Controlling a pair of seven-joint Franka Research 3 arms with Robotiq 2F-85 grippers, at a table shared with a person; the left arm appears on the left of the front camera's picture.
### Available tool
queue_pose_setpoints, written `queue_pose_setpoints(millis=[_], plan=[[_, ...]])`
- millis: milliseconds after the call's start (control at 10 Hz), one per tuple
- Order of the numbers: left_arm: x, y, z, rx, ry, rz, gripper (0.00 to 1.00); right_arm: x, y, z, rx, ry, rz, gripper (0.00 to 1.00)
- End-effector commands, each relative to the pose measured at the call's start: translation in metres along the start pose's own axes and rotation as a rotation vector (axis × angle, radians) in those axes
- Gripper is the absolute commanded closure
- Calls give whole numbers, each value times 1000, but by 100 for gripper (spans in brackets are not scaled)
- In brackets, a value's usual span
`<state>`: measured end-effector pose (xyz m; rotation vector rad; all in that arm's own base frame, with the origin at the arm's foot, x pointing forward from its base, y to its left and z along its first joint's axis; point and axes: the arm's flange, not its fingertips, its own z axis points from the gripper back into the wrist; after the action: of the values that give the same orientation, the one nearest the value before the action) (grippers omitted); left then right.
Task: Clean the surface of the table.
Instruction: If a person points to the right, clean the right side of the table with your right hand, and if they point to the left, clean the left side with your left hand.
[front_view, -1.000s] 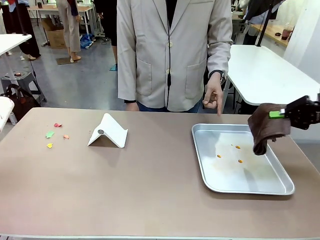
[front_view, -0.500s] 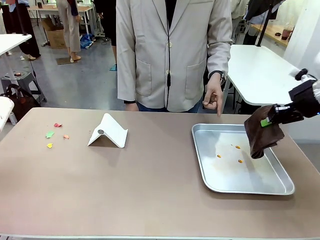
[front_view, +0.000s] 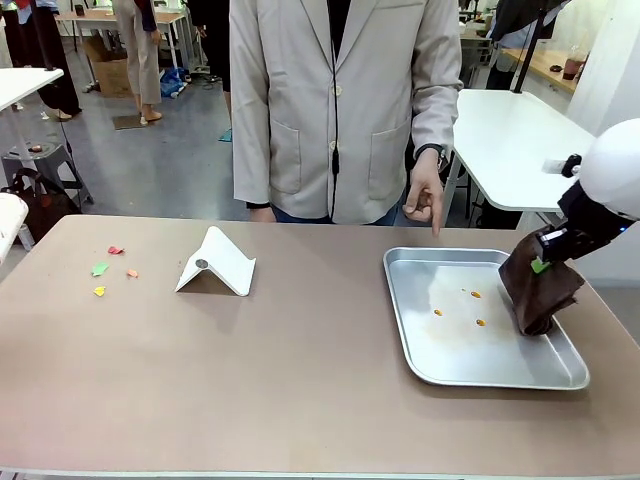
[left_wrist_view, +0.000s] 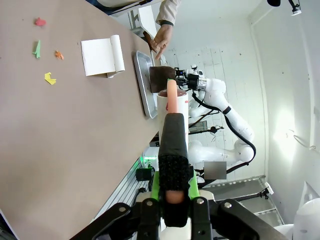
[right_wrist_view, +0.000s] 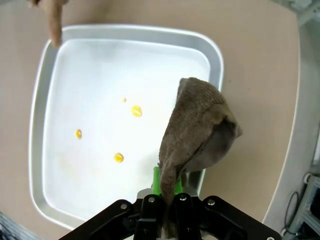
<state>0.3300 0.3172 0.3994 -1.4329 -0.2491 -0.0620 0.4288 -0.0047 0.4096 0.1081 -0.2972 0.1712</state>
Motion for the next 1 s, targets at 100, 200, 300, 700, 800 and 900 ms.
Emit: queue_pose_setpoints(millis=[100, 200, 300, 700, 800, 900], plan=[[-2, -5, 0, -4, 2, -5, 100, 19, 6, -5, -10, 36, -23, 93], [-2, -5, 0, -4, 2, -5, 100, 21, 8, -7, -4, 36, -28, 93], [-2, -5, 0, -4, 2, -5, 100, 22, 12, -10, 11, 30, -26, 93], [-2, -5, 0, -4, 2, -5, 100, 33, 19, -42, 82, 49, -44, 93], [-2, -5, 0, -4, 2, -5, 100, 36, 22, -56, 99, 78, -43, 93], [-2, -5, 0, -4, 2, -5, 100, 37, 25, -66, 125, 90, -40, 93]])
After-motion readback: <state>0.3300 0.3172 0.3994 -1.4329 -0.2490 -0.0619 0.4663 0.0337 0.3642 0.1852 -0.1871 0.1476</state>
